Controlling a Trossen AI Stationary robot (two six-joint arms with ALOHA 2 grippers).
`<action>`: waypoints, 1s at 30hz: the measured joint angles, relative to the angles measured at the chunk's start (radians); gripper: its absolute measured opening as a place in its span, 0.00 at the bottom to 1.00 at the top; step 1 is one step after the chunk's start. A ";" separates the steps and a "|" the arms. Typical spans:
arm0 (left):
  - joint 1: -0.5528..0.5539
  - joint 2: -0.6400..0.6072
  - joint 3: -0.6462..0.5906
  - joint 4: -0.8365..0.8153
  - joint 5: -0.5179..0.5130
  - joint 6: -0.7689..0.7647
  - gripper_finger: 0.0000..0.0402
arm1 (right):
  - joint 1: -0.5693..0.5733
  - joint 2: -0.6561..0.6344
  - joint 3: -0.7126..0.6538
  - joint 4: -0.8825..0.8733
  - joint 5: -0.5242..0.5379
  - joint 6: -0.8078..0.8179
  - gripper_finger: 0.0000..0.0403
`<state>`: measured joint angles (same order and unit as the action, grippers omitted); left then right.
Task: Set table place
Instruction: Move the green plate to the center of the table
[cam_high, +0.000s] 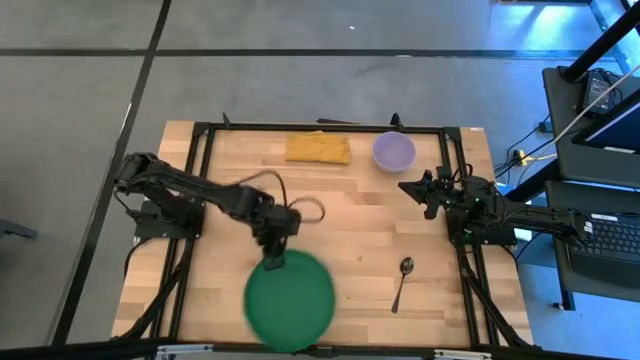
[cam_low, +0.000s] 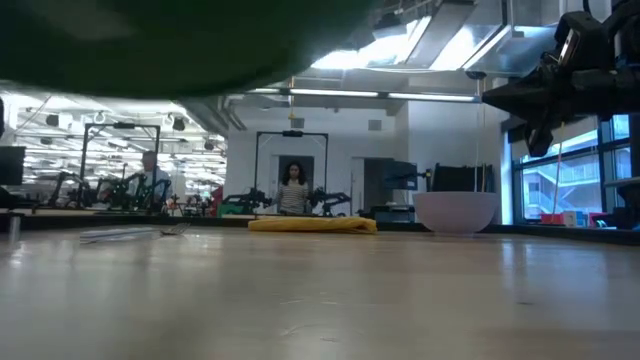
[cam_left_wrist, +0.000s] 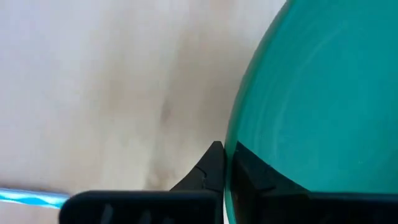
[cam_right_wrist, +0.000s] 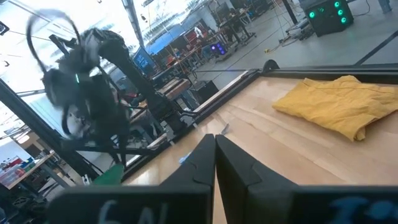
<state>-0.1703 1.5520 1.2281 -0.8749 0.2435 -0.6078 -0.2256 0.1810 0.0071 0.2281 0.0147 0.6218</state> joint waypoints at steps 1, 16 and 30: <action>0.029 0.000 0.035 -0.012 -0.025 -0.028 0.01 | 0.000 0.000 0.000 -0.004 0.000 0.001 0.04; 0.399 0.298 0.265 -0.082 -0.101 0.087 0.00 | 0.000 0.000 0.000 -0.013 -0.015 0.100 0.04; 0.422 0.497 0.265 -0.028 -0.019 0.127 0.07 | 0.000 0.000 0.000 -0.019 -0.069 0.111 0.04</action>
<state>0.2516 2.0488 1.4930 -0.9028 0.2245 -0.4804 -0.2256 0.1806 0.0071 0.2088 -0.0547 0.7332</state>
